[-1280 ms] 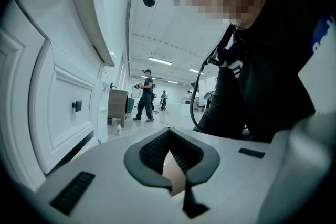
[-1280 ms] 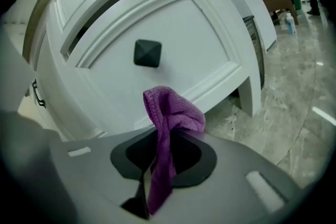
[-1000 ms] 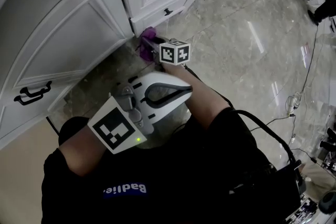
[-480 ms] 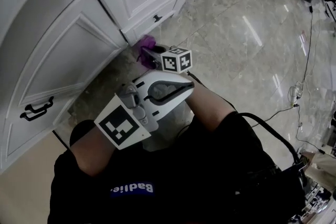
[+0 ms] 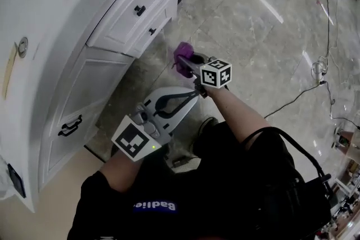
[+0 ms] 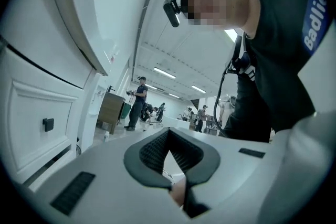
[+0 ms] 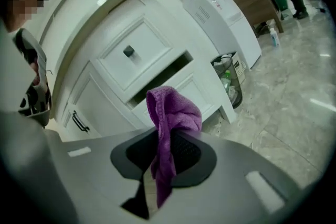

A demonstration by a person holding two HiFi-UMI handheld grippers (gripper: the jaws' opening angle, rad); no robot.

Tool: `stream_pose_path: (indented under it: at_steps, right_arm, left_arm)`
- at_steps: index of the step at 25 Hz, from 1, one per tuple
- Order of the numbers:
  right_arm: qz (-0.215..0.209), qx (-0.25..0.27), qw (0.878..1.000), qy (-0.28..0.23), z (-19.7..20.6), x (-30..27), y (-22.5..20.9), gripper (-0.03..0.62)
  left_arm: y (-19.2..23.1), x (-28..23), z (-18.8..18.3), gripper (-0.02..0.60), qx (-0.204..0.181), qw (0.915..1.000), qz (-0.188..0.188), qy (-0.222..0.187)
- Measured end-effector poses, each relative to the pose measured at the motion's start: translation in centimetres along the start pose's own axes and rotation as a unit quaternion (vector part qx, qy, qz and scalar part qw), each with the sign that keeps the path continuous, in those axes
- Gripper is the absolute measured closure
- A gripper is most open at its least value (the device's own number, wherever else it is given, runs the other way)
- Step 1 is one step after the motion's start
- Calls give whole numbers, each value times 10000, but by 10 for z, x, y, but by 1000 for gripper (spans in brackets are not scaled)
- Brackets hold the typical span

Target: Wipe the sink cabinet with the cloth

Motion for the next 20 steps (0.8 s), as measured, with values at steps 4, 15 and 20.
stream_pose_path:
  at_steps: [4,15,20]
  right_arm:
    - [82,-124,9995,-263,-33,75,54,537]
    - [493,-174,9943,-930,-160,282,255,537]
    - [407,-20,9939,-1028,-208,337,339,537]
  left_arm:
    - [-36,-2,-56,581,373,9991,76,180]
    - [-109,24,-274,581,607,9961,104,638]
    - [-151,17,-360,581,391,9962,334,696]
Point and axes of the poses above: the fingertips, and each gripper's own axes: x backward along the fingers, y to its left, z out of its underside, the point moved 4 cm from there along x, backward along the fingers, and after that the axes turned 2 degrees about -x, right-handed, at the moved point
